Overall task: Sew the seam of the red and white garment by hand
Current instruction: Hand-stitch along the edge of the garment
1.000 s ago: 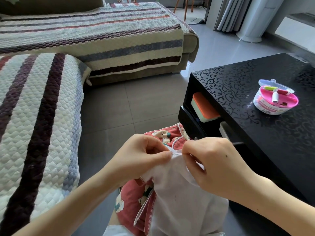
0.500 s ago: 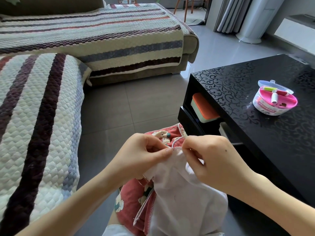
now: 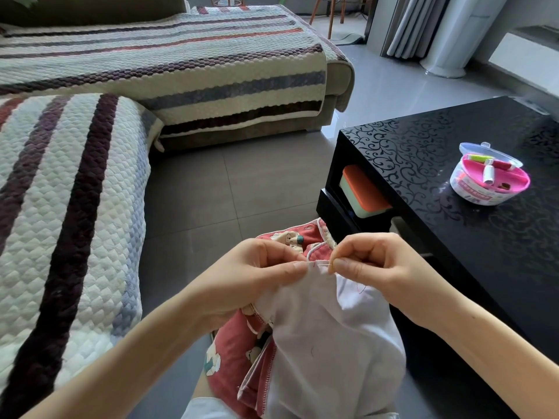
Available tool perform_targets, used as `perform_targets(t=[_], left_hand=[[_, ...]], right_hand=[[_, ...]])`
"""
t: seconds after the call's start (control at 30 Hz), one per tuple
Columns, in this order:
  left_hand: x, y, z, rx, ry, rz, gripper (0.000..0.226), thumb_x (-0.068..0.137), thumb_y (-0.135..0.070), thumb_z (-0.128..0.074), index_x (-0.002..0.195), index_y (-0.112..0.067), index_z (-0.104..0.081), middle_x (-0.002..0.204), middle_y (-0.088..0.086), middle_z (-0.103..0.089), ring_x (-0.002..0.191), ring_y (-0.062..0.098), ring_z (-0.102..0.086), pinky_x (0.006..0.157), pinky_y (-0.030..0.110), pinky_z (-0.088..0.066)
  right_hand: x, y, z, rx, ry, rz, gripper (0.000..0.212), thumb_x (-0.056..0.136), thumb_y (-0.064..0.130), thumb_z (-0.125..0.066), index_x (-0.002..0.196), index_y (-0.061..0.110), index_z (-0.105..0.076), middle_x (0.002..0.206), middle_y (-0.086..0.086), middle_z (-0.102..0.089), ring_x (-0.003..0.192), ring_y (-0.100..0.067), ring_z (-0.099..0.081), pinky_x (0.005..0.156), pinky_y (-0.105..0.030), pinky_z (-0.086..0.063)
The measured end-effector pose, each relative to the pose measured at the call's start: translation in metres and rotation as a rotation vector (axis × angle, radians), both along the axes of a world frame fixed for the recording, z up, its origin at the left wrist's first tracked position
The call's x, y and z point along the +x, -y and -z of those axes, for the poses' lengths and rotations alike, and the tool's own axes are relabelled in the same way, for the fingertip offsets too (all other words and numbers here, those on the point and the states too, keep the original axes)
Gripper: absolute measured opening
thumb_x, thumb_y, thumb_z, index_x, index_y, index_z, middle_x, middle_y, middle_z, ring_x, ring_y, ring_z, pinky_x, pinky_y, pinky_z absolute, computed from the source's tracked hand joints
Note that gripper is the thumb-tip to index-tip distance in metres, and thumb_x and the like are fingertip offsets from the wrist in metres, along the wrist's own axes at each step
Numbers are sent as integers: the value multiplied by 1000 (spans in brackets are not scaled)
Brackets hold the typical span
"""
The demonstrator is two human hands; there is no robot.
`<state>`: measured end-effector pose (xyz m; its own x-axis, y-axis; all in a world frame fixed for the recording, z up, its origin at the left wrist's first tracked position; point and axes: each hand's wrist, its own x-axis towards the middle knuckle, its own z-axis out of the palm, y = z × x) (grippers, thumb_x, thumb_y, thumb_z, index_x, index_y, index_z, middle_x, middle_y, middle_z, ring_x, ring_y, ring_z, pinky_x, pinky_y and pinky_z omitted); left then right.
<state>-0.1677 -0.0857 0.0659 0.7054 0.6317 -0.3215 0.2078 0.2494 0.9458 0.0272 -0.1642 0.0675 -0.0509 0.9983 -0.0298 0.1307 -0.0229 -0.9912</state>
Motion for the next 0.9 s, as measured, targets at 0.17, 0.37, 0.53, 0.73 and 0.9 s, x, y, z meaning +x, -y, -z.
perform_targets(t=[0.17,0.37,0.53,0.73,0.9], left_hand=[[0,-1,2,-11,18,40,19,81,-24,-73,82,-5,-73,80,7,-67,74,15,-59,64,21,-50],[2,-1,2,33,-29,27,21,77,-23,-68,84,-3,-72,78,9,-66,72,15,-57,63,21,-48],[3,-1,3,75,-66,27,15,86,-14,-66,85,0,-71,78,10,-66,72,15,-58,62,21,-48],[2,-2,2,26,-11,38,25,78,-23,-66,86,1,-70,80,9,-66,74,15,-58,64,21,-49],[2,-1,2,13,37,45,22,81,-27,-72,84,-6,-73,83,11,-64,78,19,-55,69,27,-46]], right_hand=[[3,-3,-4,-87,-47,-29,15,85,-13,-56,76,-3,-64,59,6,-64,55,4,-56,56,-5,-40],[4,-5,-6,-124,-25,-43,18,83,-15,-57,75,-2,-65,61,6,-66,60,3,-59,60,-7,-42],[4,-6,-4,-117,1,-21,18,83,-15,-59,74,0,-66,65,7,-68,65,1,-61,64,-8,-44],[5,-5,-2,-128,-61,-33,7,84,-6,-63,77,-3,-64,59,9,-63,53,4,-53,54,-6,-38],[2,-4,6,-160,-189,-29,6,75,10,-64,73,8,-68,65,3,-62,51,-4,-38,50,-15,-27]])
